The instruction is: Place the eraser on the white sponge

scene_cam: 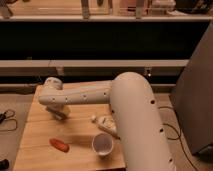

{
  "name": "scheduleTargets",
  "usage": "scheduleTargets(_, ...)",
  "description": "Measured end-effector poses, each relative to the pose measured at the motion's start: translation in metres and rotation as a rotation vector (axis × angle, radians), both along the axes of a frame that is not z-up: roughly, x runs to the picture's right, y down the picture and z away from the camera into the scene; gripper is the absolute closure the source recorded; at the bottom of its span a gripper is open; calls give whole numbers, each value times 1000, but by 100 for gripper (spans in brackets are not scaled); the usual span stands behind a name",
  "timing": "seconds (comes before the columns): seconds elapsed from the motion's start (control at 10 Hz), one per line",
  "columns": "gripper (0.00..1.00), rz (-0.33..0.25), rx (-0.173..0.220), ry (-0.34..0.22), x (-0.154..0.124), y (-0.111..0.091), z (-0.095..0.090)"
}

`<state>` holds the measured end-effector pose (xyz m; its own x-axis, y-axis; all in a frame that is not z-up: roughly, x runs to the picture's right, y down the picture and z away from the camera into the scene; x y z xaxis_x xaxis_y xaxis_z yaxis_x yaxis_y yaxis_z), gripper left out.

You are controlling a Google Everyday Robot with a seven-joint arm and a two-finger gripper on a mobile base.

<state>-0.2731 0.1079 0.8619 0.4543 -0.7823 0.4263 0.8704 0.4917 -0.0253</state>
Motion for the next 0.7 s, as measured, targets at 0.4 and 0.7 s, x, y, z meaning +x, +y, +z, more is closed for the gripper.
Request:
scheduleTargets(0.4,81,3,-2,-11,10,7,-7)
scheduleTargets(0.7,99,-1,-3,-28,14,11,-14)
